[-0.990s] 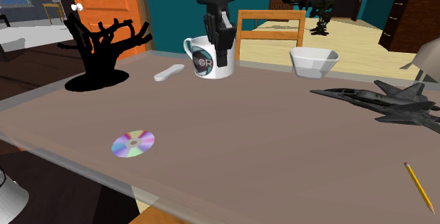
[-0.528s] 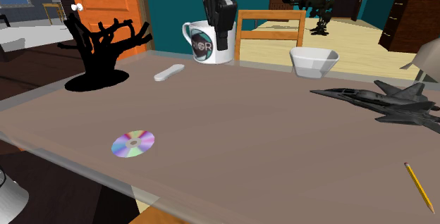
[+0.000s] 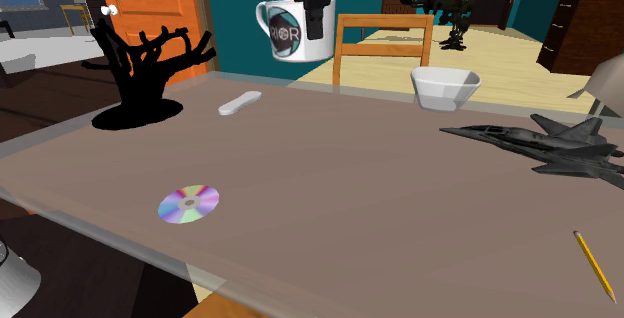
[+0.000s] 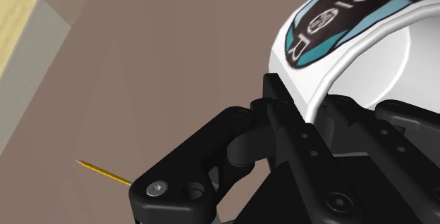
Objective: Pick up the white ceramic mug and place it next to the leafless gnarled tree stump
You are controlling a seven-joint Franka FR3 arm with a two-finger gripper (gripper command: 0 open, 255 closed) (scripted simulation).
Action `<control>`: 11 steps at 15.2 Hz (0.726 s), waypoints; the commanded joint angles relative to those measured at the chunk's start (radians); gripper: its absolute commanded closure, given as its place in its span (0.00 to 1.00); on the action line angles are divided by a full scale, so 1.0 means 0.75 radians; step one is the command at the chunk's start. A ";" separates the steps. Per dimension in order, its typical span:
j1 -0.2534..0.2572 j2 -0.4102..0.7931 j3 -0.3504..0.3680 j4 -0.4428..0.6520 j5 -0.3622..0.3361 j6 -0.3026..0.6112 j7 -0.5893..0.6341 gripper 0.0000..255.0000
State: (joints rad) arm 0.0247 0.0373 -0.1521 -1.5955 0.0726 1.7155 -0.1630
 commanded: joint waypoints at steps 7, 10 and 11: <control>-0.005 0.042 -0.004 0.195 0.006 -0.154 0.003 1.00; -0.008 0.064 -0.005 0.280 0.010 -0.217 0.005 1.00; -0.009 0.073 -0.006 0.310 0.012 -0.238 0.005 1.00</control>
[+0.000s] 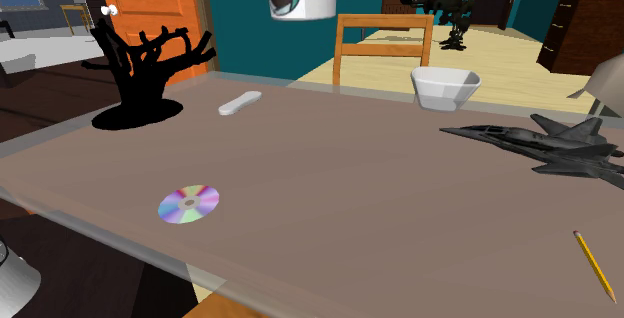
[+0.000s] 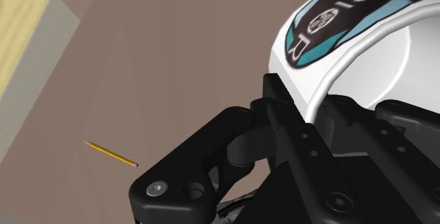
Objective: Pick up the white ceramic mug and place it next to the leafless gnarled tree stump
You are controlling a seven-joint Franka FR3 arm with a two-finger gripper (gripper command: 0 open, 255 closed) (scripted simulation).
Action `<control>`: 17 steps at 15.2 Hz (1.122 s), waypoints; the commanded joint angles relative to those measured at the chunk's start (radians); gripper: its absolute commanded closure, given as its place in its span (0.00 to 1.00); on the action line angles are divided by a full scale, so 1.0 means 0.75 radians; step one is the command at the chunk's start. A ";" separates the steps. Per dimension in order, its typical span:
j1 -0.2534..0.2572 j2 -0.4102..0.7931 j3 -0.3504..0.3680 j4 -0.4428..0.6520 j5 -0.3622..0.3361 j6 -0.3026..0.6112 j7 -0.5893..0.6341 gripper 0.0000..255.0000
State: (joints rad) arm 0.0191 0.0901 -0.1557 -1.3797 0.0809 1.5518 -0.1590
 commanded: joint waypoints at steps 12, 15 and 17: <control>0.079 -0.130 0.061 -0.019 -0.031 -0.102 0.143 1.00; 0.123 -0.229 0.110 -0.137 -0.047 -0.077 0.232 1.00; 0.149 -0.287 0.144 -0.203 -0.052 -0.066 0.292 1.00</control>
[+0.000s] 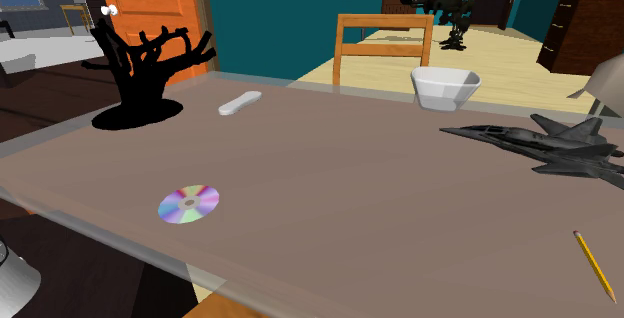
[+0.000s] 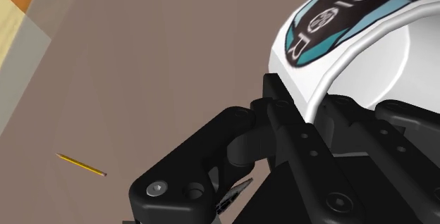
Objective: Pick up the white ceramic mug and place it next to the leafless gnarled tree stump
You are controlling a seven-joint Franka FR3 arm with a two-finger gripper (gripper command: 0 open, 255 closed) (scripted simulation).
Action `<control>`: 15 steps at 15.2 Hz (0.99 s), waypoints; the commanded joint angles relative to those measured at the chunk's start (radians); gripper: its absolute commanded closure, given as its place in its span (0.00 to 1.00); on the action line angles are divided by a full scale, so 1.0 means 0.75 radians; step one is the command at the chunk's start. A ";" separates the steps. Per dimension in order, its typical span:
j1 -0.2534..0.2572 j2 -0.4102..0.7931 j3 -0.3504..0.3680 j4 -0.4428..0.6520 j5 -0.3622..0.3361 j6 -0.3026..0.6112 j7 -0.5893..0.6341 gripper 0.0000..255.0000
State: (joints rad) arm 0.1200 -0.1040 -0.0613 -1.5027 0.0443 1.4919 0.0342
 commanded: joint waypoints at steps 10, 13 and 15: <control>0.133 -0.230 0.210 -0.251 0.009 0.036 0.342 1.00; 0.167 -0.264 0.273 -0.280 0.021 0.037 0.437 1.00; 0.188 -0.279 0.316 -0.292 0.029 0.036 0.501 1.00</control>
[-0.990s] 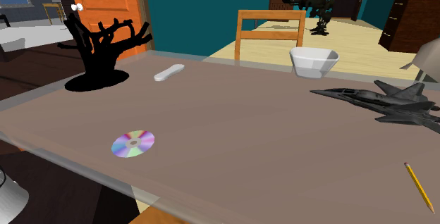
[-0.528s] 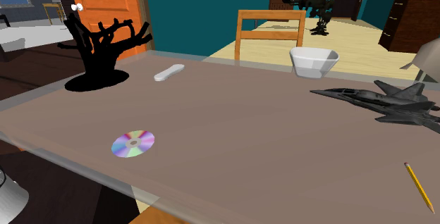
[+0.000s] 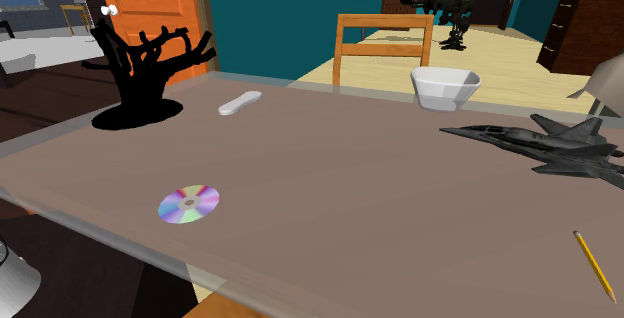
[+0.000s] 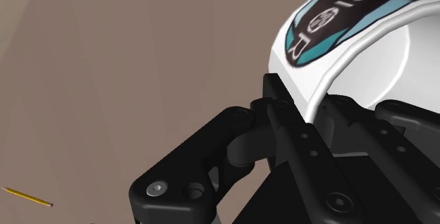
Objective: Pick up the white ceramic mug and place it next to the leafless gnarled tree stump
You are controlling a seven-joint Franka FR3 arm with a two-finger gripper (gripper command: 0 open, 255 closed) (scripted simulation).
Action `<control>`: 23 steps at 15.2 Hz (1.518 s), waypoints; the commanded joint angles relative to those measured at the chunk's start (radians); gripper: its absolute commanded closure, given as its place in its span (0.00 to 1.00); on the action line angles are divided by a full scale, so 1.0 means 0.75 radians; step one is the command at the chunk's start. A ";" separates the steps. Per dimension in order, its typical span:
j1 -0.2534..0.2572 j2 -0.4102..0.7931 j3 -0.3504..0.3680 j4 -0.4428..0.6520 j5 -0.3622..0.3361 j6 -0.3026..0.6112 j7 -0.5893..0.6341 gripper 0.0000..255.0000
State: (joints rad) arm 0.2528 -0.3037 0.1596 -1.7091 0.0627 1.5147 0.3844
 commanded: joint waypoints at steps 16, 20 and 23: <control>0.097 -0.076 0.193 -0.207 0.048 0.148 0.272 1.00; 0.101 -0.097 0.194 -0.299 0.055 0.219 0.268 1.00; 0.103 -0.109 0.196 -0.364 0.059 0.272 0.265 1.00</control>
State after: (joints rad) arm 0.3295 -0.3827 0.3059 -1.9654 0.1059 1.7042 0.5835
